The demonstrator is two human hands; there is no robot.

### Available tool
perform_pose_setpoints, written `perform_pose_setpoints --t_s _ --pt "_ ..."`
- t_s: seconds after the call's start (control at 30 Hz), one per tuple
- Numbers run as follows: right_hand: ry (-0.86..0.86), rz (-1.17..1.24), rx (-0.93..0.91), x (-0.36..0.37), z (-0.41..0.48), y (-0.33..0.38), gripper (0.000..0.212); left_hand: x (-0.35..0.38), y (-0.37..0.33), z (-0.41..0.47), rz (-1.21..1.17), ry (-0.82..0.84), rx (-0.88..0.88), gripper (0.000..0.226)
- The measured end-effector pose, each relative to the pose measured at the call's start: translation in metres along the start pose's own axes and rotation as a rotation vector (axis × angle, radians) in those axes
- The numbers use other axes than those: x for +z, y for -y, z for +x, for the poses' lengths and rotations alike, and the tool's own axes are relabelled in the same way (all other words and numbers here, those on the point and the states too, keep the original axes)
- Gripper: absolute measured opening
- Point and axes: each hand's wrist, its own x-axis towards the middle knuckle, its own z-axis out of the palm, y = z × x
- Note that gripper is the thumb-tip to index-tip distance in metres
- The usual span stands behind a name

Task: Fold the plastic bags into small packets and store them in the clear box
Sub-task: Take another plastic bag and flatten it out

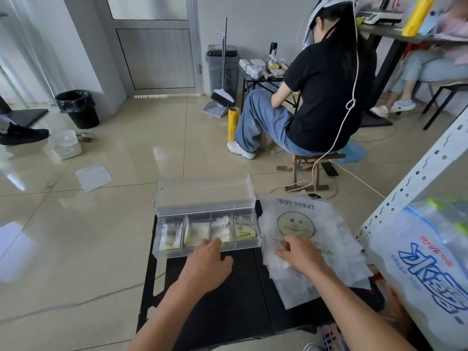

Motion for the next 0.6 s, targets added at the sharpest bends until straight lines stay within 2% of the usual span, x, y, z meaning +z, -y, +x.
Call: perform_pose_setpoints --t_s 0.1,0.2,0.27,0.3,0.37,0.4,0.43,0.47,0.5,0.53,0.57,0.6 --pt "-0.187 0.029 -0.027 -0.016 -0.011 0.005 0.031 0.009 -0.007 -0.005 -0.119 0.126 0.044 0.03" --pt "-0.359 0.294 -0.147 -0.048 -0.038 0.02 0.026 0.015 -0.014 -0.013 -0.318 0.291 0.101 0.033" --pt "-0.417 0.569 -0.221 -0.075 -0.068 0.037 0.012 0.017 -0.023 -0.022 -0.595 0.43 0.087 0.038" --pt "-0.381 0.778 -0.232 -0.084 -0.081 0.043 0.015 0.018 -0.028 -0.027 -0.728 0.514 0.054 0.048" --pt "-0.199 1.213 -0.286 -0.1 -0.11 0.053 0.037 0.021 -0.031 -0.034 -0.899 0.686 -0.004 0.085" --pt "-0.075 1.387 -0.34 -0.106 -0.125 0.059 0.038 0.025 -0.031 -0.037 -0.97 0.754 -0.01 0.101" --pt "0.058 1.535 -0.411 -0.105 -0.135 0.059 0.03 0.027 -0.031 -0.043 -1.07 0.8 0.005 0.111" --pt "0.175 1.701 -0.437 -0.103 -0.146 0.058 0.024 0.029 -0.03 -0.048 -1.198 0.812 0.038 0.111" --pt "0.213 1.814 -0.412 -0.097 -0.151 0.059 0.035 0.028 -0.032 -0.054 -1.339 0.787 0.099 0.104" --pt "0.121 1.792 -0.349 -0.088 -0.154 0.054 0.05 0.025 -0.033 -0.058 -1.468 0.724 0.185 0.092" --pt "0.045 1.668 -0.311 -0.079 -0.153 0.044 0.059 0.02 -0.033 -0.063 -1.577 0.619 0.287 0.077" --pt "0.085 1.656 -0.255 -0.075 -0.157 0.042 0.059 0.012 -0.031 -0.064 -1.64 0.476 0.379 0.061"
